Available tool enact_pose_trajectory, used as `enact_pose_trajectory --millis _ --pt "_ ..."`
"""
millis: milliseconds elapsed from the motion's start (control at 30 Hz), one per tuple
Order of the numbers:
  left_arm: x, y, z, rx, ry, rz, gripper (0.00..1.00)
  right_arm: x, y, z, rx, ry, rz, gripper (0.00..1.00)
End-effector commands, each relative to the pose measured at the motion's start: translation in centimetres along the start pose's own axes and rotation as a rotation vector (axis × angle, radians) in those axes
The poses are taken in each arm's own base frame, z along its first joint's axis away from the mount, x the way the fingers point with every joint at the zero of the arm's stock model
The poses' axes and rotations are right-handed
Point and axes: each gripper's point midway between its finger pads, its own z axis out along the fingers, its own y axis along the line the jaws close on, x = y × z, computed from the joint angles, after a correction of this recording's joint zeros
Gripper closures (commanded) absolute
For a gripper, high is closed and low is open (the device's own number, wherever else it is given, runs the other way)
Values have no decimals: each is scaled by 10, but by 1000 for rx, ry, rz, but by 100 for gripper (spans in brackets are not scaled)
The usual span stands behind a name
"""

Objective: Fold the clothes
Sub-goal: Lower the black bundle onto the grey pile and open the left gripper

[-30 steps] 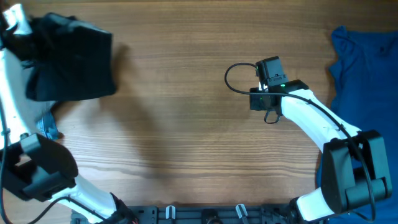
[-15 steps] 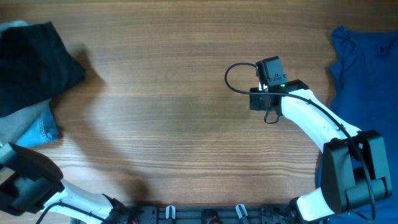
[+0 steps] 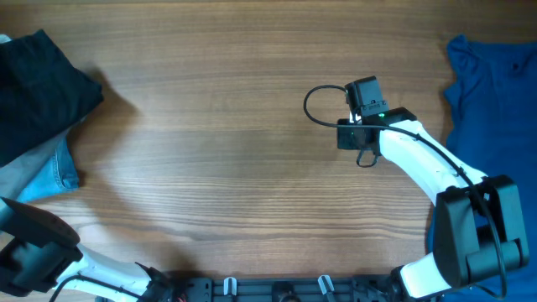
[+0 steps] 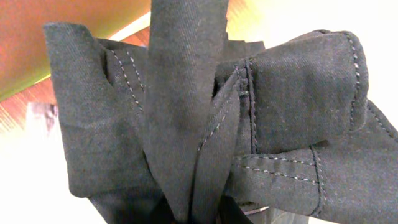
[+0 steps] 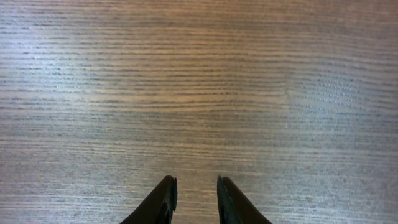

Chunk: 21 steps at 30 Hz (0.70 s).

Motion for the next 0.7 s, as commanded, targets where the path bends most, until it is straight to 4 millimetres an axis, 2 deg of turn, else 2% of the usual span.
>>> enact_pose_trajectory --millis 0,133,267,300,333,367,400,433,667 --pt "2 7 0 -14 11 -18 87 1 -4 3 23 5 19 73" --pt "4 16 0 -66 17 -22 86 1 -4 3 23 4 22 73" --pt "4 19 0 -74 16 -24 76 1 -3 3 23 4 21 73" --pt "4 19 0 -74 16 -24 69 1 -3 3 23 5 22 73" --pt "4 19 0 -74 16 -24 59 1 -3 3 23 5 24 73" --pt "4 19 0 -74 16 -24 39 1 -3 3 23 4 24 73" --pt "4 19 0 -72 16 -24 27 0 -5 3 25 4 27 73" --pt "4 18 0 -68 17 -24 23 0 -6 3 25 4 29 73" --pt "8 12 0 -36 36 -35 22 1 -6 3 26 7 31 73"
